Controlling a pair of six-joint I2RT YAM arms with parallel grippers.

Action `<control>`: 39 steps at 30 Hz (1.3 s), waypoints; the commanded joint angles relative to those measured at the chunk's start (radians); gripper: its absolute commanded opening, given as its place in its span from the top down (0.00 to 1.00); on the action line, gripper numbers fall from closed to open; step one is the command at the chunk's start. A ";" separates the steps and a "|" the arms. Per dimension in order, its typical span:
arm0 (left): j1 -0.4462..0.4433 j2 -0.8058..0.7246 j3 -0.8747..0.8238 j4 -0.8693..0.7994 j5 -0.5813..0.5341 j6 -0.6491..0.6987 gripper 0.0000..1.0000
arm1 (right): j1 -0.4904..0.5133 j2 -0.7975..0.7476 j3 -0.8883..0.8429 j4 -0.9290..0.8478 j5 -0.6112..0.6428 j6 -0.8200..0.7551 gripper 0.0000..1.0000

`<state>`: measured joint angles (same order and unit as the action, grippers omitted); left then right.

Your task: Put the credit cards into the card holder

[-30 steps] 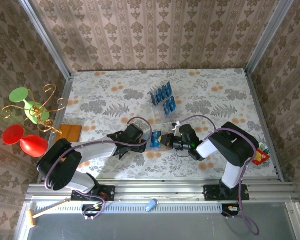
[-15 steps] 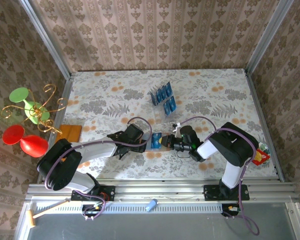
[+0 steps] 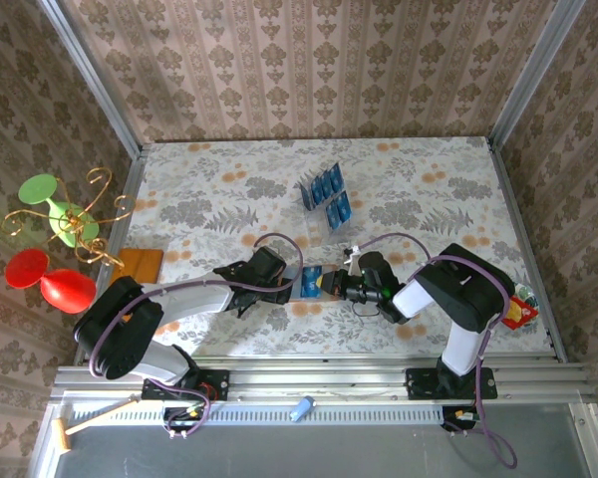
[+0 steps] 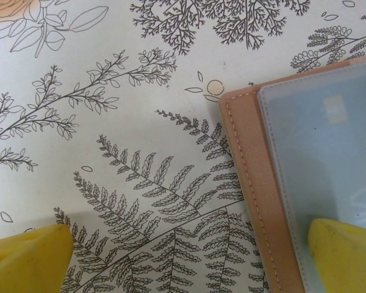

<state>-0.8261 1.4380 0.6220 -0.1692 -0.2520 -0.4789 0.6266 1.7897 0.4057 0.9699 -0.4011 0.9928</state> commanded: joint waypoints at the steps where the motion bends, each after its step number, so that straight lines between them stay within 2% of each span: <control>1: -0.010 -0.004 -0.014 -0.029 -0.021 -0.015 0.00 | 0.013 0.028 0.006 -0.034 -0.007 -0.006 1.00; 39: -0.009 -0.002 -0.012 -0.027 -0.020 -0.016 0.00 | 0.015 0.039 -0.022 -0.056 -0.001 0.000 1.00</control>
<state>-0.8261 1.4380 0.6220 -0.1688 -0.2520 -0.4789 0.6331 1.7966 0.3969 0.9894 -0.4011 0.9962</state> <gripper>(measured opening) 0.999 0.068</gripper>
